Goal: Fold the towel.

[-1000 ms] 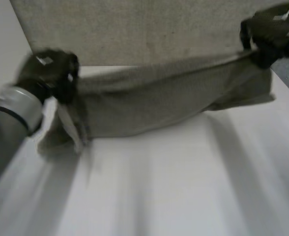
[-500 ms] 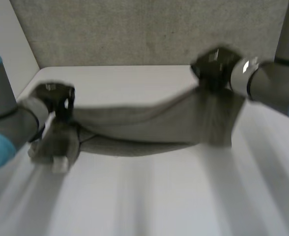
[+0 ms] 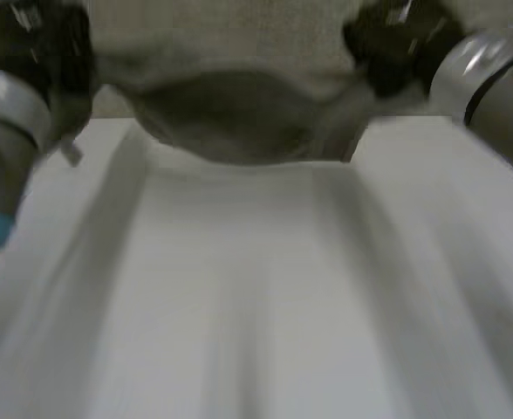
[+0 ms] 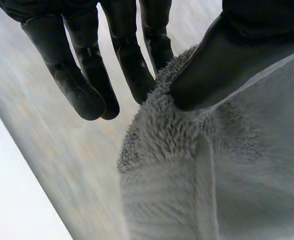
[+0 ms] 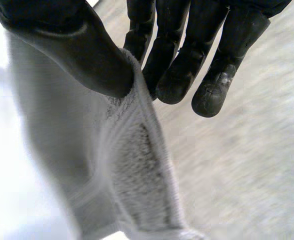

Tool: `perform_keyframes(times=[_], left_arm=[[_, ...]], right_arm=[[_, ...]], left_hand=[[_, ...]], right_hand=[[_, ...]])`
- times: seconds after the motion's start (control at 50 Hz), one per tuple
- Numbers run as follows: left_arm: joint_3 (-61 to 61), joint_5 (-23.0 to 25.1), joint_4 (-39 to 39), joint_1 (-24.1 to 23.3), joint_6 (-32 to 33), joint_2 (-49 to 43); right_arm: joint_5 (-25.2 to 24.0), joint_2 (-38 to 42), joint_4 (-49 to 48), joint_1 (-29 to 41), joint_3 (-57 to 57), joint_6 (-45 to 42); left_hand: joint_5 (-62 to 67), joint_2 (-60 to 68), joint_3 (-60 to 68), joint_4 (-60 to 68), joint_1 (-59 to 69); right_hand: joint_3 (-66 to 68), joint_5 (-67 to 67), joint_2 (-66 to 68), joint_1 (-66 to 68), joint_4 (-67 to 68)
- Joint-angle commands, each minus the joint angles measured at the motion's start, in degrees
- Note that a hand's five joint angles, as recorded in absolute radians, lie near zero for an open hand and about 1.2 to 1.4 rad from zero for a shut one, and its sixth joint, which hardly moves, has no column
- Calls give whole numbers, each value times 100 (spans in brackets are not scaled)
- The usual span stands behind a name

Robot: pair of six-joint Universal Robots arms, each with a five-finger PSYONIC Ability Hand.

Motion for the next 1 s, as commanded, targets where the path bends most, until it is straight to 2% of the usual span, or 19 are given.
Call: perform_keyframes(times=[0.02,0.04,0.08,0.14,0.18,0.28,0.32,0.48,0.52,0.56,0.58,0.6,0.62,0.72,1.0], left_arm=[[-2003,290,237,22,812,-171],[-2006,291,239,22,815,-171],[-2636,466,527,127,1479,-372],[-2859,511,678,137,1826,-444],[-3182,528,853,189,2429,-488],[-3412,546,880,198,2923,-435],[-3430,537,880,189,2942,-418],[-3237,537,1020,224,2942,-522],[-3201,537,1065,224,2942,-620],[-3166,528,1091,224,2933,-830],[-3166,528,1091,224,2933,-830],[-3175,520,1091,224,2933,-874],[-3210,519,1091,224,2924,-901],[-3298,511,1170,251,2898,-944],[-3720,458,1390,514,2898,-962]], right_arm=[[44,183,183,-3,1187,-903],[44,243,166,-3,1482,-921],[35,270,139,-20,1755,-938],[9,236,104,-38,2239,-938],[9,218,69,-38,2452,-929],[17,-151,-151,-55,2962,-868],[9,-493,-282,-125,3233,-833],[26,-530,-660,-240,3550,-719],[35,-503,-756,-283,3594,-658],[70,-433,-845,-337,3630,-578],[131,-320,-915,-371,3639,-473],[132,-318,-916,-372,3639,-472],[193,-231,-959,-398,3630,-385],[264,-107,-968,-407,3551,-191],[220,-11,-1021,-354,3604,169]], left_hand=[[-1381,-632,-700,-632,221],[-1381,-632,-700,-632,221],[-1381,-632,-700,-632,221],[-1381,-632,-700,-632,221],[-1381,-632,-700,-632,221],[-1381,-632,-700,-632,221],[-1381,-632,-700,-632,221],[-1381,-632,-700,-632,221],[-1817,-1067,-1135,-1067,-214],[-3790,-3040,-3108,-3040,-2187],[-3801,-3052,-3120,-3052,-2199],[-5050,-4301,-4369,-4301,-3448],[-5746,-4997,-5064,-4997,-4143],[-6508,-5759,-5826,-5759,-4905],[-6594,-5845,-5912,-5845,-4991]], right_hand=[[363,237,407,537,377],[363,237,407,537,377],[363,237,407,537,377],[363,237,407,537,377],[363,237,407,537,377],[363,237,407,537,377],[363,237,407,537,377],[363,237,407,537,377],[363,237,407,537,377],[363,237,407,537,377],[363,237,407,537,377],[363,237,407,537,377],[363,237,407,537,377],[363,237,407,537,377],[363,237,407,537,377]])
